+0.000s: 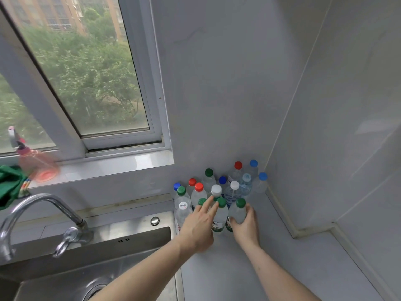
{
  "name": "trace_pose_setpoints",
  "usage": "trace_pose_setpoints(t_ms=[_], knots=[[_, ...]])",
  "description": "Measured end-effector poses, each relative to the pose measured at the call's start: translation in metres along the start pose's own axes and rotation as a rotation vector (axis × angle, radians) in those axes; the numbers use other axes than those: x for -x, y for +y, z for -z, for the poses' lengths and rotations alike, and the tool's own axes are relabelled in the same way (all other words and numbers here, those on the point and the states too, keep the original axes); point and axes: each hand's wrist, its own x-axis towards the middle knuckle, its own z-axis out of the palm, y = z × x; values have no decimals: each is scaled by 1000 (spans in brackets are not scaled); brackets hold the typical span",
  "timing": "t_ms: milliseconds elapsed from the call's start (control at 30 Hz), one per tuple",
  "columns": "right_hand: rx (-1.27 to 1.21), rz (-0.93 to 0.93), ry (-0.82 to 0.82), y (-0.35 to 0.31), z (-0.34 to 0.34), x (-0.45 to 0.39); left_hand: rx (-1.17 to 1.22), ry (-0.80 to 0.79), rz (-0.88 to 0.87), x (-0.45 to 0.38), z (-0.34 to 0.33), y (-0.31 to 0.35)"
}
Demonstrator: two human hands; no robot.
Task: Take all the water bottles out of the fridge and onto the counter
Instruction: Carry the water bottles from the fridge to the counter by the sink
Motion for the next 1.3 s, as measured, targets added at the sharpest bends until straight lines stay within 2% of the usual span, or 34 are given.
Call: trace_pose_setpoints(t_ms=[333, 567, 800, 1067, 1300], knots=[[61, -11, -104, -27, 35, 23, 5, -74, 46, 11, -11, -4], [-130, -29, -93, -30, 79, 96, 161, -17, -58, 66, -2, -12], [-59, -13, -103, -35, 125, 172, 161, -28, -175, 108, 9, -17], [23, -84, 30, -50, 161, 274, 247, -76, -472, 140, 6, 28], [43, -233, 293, -49, 181, 407, 257, -211, -757, 180, -19, 55]])
